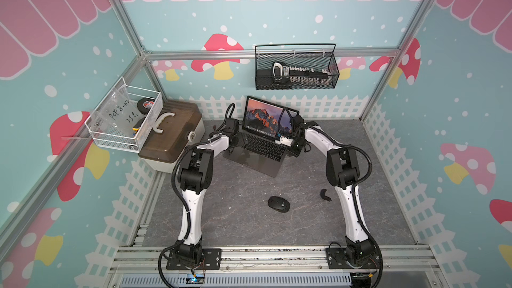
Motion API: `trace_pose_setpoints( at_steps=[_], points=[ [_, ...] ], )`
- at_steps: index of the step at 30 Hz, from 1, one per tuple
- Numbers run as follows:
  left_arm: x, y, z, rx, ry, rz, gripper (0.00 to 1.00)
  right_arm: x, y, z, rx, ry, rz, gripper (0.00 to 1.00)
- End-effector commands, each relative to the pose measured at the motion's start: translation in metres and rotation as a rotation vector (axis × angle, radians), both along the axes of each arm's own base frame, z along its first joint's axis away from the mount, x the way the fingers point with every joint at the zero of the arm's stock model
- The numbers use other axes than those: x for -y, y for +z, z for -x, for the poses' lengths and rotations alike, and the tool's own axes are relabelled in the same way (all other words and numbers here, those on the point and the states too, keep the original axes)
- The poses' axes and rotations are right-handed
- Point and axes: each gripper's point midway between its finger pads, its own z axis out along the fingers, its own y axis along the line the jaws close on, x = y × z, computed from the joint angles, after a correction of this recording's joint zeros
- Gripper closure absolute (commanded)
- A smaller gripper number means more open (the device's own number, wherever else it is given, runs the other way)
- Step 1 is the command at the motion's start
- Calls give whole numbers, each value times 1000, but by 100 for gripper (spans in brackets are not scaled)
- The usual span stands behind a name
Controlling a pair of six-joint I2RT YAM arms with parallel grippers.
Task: Insert the wireless mouse receiver into the laptop
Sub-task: Insert the USB plug into the USB port.
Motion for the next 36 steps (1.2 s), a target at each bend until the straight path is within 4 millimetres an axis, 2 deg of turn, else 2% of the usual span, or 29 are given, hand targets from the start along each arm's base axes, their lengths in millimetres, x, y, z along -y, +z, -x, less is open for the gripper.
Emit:
trace_pose_setpoints(
  at_steps=[1,3,6,10,13,17,18,19,21,24,30,36],
  points=[
    [22,-49,35,-180,-54,28,2,-48,10,-4,46,56,-93,92],
    [23,-49,34,-181,-55,28,1,-48,13,-10,60,25,-98,90],
    [20,-40,31,-170,-63,13,1,-42,20,-14,82,-18,-94,81],
    [9,-13,19,-115,-46,14,1,-26,44,-18,141,-112,-129,69],
    [-4,10,8,-71,-20,26,1,-11,64,-22,201,-251,-188,59],
    [-12,24,-1,-40,-6,42,1,-5,85,-22,250,-503,-366,34],
    [-13,24,-3,-37,-5,44,1,-3,86,-21,244,-585,-417,16],
    [-14,23,-5,-39,-3,44,1,-2,84,-20,224,-646,-441,3],
    [-15,20,-9,-52,-8,45,1,5,79,-20,177,-842,-482,1],
    [-18,17,-15,-74,-9,33,1,4,72,-16,73,-1026,-559,1],
    [-27,7,-29,-85,51,32,0,-7,63,-12,-44,-1201,-690,3],
    [-17,-7,-33,-147,22,65,1,-16,38,-13,-106,-1248,-706,4]
  ],
)
